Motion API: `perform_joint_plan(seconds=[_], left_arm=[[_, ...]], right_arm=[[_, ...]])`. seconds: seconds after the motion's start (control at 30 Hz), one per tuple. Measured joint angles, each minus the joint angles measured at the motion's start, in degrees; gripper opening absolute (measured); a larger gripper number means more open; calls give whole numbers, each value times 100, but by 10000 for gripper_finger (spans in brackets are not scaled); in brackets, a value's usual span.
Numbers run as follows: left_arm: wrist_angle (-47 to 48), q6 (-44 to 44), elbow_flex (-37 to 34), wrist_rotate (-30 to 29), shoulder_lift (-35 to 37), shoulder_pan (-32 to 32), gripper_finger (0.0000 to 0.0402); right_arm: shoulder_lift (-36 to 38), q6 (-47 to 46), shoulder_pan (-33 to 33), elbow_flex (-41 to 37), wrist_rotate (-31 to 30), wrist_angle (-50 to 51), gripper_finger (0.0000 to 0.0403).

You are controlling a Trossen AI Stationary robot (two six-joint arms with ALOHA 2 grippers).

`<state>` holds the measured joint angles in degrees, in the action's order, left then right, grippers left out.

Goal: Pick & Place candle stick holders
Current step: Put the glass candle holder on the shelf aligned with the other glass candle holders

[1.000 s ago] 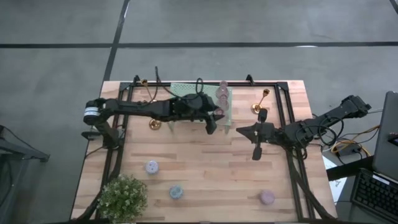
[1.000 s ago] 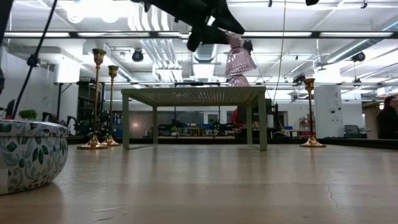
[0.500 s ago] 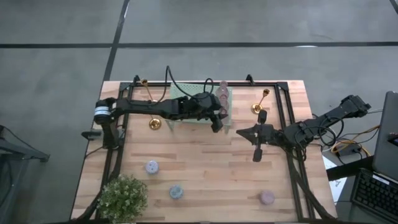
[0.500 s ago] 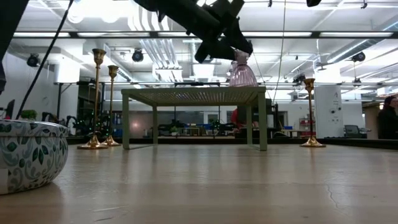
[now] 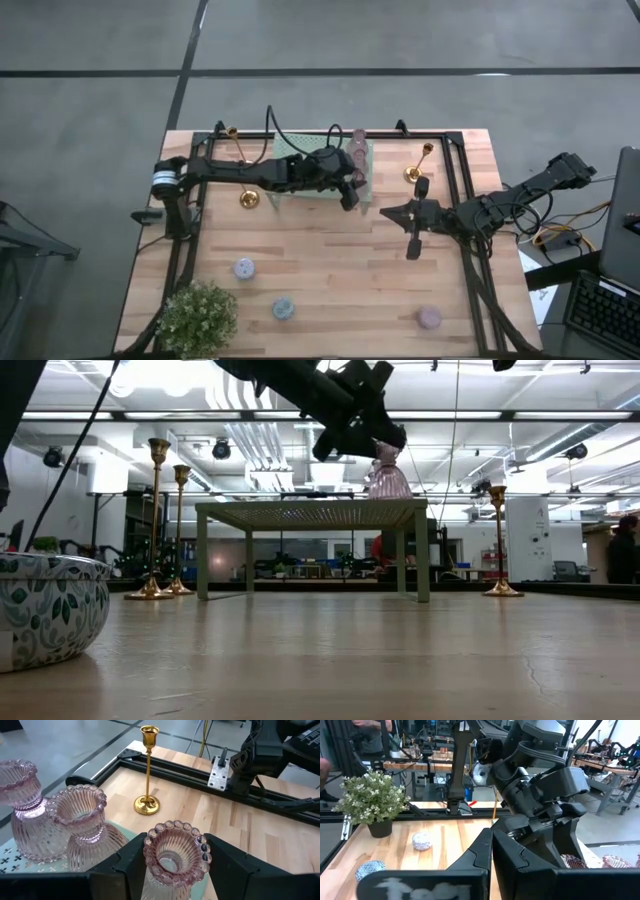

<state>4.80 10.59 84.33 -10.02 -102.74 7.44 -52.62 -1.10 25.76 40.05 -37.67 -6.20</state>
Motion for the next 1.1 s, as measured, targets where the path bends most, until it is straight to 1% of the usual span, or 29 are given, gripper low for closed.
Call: perform_joint_plan(seconds=[0.3, 1.1], left_arm=[[-8, -42, -4, -15, 0, 0, 185], [-177, -185, 21, -44, 0, -2, 248]], right_arm=[[0, -17, 0, 0, 2, 0, 8], [-4, -37, 0, -16, 9, 2, 8]])
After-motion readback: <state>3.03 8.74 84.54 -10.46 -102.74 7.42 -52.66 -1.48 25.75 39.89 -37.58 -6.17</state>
